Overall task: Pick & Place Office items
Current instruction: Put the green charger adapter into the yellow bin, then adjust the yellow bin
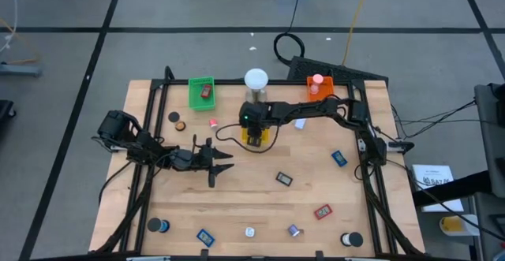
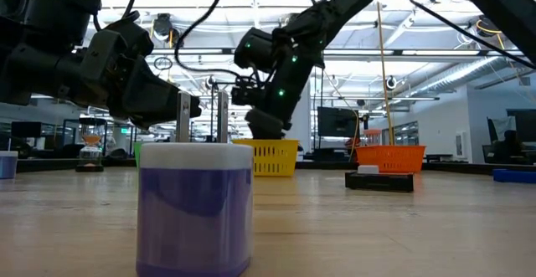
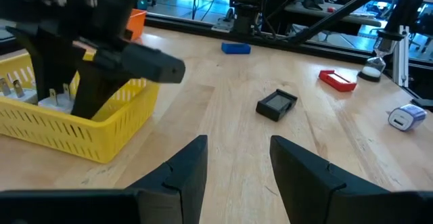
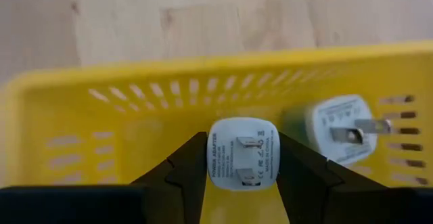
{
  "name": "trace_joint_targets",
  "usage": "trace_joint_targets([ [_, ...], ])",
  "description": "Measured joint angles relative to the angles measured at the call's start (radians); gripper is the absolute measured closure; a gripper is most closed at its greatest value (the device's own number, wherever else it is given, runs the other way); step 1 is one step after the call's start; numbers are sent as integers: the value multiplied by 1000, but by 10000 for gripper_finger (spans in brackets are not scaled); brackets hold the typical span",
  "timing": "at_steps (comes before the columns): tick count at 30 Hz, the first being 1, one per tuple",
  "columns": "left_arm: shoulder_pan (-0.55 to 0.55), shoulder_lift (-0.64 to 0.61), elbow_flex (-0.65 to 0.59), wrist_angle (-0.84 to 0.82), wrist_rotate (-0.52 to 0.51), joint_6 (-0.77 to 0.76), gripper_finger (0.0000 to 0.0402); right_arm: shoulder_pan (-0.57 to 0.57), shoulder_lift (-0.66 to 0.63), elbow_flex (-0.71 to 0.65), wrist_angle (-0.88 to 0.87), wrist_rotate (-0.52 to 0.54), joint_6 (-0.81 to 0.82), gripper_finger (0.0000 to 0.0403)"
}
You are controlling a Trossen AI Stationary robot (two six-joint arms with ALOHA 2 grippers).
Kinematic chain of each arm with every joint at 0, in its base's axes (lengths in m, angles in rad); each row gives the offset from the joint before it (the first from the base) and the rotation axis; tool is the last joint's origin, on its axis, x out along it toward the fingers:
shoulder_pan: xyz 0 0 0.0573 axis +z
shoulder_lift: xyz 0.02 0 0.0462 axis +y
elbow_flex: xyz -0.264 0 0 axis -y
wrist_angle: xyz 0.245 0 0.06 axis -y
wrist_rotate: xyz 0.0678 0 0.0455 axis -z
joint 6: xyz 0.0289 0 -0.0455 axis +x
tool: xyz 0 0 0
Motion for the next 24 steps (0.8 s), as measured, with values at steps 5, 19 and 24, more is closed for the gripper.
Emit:
trace_joint_targets([
  [5,0,0,0,0,0,0,241,0,3,-1,16,6,0,239],
  [19,0,0,0,-7,0,-3,241,3,1,0,57,106,-23,199],
  [24,0,0,0,-8,0,-3,241,3,1,0,57,107,-26,183],
])
